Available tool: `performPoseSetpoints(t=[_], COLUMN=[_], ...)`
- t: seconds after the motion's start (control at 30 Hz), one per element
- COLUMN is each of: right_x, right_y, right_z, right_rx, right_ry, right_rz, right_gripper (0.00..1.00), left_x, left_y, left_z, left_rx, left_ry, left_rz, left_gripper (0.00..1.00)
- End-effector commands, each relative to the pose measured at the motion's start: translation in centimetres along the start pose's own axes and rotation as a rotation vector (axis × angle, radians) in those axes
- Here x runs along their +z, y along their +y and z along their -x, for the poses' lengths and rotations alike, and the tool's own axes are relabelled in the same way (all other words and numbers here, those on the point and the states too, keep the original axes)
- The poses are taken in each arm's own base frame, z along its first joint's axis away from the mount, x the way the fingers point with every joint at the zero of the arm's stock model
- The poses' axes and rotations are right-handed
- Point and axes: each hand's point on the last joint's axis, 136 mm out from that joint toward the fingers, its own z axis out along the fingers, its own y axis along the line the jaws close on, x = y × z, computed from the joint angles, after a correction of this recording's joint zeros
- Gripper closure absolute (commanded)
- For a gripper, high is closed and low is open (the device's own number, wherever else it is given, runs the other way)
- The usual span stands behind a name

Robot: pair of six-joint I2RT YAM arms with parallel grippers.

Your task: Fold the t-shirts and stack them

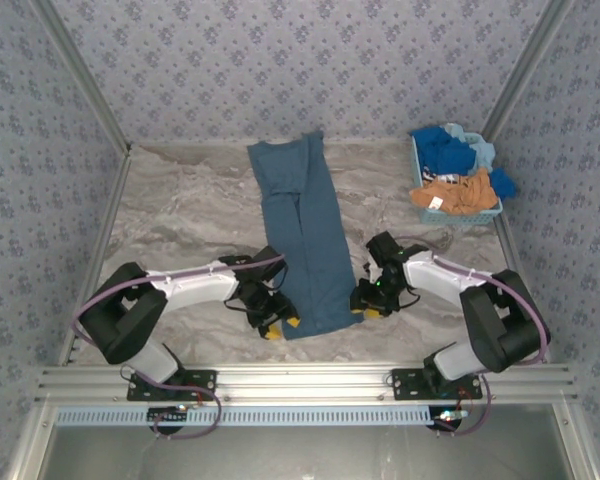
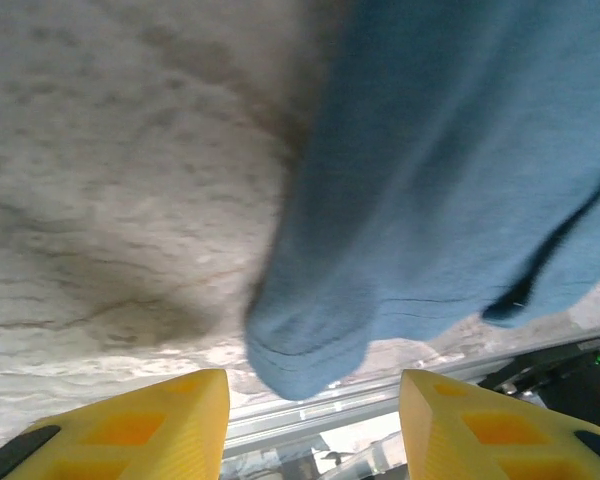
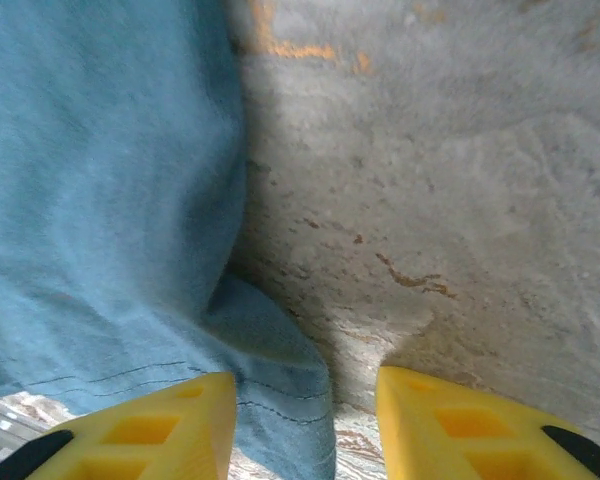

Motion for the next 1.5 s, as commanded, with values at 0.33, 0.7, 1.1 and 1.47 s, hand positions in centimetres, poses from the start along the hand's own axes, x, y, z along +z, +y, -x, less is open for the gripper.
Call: performPoseSetpoints(t=[0.33,0.7,1.1,1.47], right_x=[1.1,-0.4,-2.7,-7.8], right_y=[1.2,2.5,5.9,8.9], right_z=[-1.6,-6.7,-5.7,2.3], right_rx=[0.057,0.114,0.150,0.174], right_ry=[0.050,0.168,0.115,-0.089], right_rz=[0.016,0.013,0.078,0.106], right_gripper=[0.94,1.00,1.00,1.00], left_x=[1.9,-1.8,-5.6,-13.7], left_y=[-0.4,6.9,3.9,-1.9], left_z=[0.8,-1.8,-0.7,5.4], left_rx=[-0.123,-0.078,-0.041,-0.074], left_ry=[-0.038,-0.095,-0.240,-0.453], left_rz=[0.011,0.164,0.010,-0.197], left_gripper=[0.67,1.00,1.00,1.00])
